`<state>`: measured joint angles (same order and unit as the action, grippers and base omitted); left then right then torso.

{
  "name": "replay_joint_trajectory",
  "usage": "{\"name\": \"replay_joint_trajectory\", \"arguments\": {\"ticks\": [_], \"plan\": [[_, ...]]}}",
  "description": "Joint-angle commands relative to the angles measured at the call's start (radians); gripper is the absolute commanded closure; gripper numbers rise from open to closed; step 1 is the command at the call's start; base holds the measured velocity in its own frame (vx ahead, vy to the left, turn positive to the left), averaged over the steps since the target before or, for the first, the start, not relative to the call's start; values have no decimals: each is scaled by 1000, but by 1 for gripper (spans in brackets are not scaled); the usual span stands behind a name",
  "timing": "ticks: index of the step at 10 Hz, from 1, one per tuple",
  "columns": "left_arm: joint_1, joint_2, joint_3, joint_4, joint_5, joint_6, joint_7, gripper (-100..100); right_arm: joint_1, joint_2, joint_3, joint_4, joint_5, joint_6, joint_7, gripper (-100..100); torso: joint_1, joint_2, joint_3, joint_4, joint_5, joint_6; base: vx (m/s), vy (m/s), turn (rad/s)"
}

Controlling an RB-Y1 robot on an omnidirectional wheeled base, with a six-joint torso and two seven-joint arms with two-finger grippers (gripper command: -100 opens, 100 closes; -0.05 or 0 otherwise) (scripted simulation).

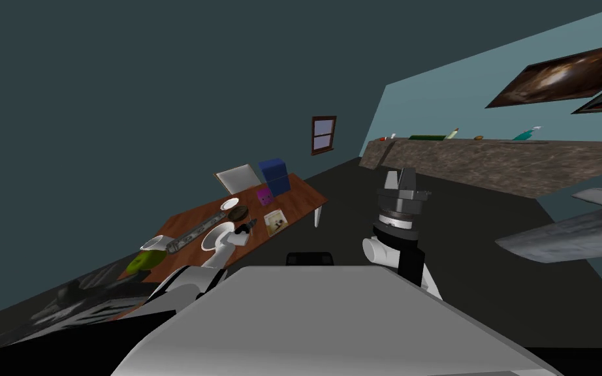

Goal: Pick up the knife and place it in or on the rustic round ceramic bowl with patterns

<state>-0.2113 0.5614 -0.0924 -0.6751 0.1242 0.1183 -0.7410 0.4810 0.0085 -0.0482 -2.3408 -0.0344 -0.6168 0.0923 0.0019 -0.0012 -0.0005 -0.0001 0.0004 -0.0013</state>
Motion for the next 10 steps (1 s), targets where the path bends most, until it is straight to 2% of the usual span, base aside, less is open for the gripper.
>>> {"name": "replay_joint_trajectory", "arguments": {"ticks": [1,4,5,7,9,10], "plan": [[-7,16,-11,41,9,7,-5,-100,0,0,0,0,0,0,0,0,0,0,0,0,0,0,13,18,-160],[-21,35,-24,120,16,32,-16,-100,0,0,0,0,0,0,0,0,1,0,0,0,0,0,12,38,-201],[-21,35,-24,92,16,32,-16,-100,0,0,0,0,0,0,0,0,1,0,0,0,0,0,8,23,-28],[-22,38,-28,139,18,38,-19,-100,0,0,0,0,0,0,0,0,-1,0,0,0,0,0,4,3,-29],[-30,35,-27,150,16,31,-19,-100,0,0,0,0,0,0,0,0,-1,0,0,0,0,0,2,3,-30],[-32,35,-29,155,17,27,-19,0,0,0,0,0,0,0,0,0,-2,0,0,0,0,0,0,0,0]]}}
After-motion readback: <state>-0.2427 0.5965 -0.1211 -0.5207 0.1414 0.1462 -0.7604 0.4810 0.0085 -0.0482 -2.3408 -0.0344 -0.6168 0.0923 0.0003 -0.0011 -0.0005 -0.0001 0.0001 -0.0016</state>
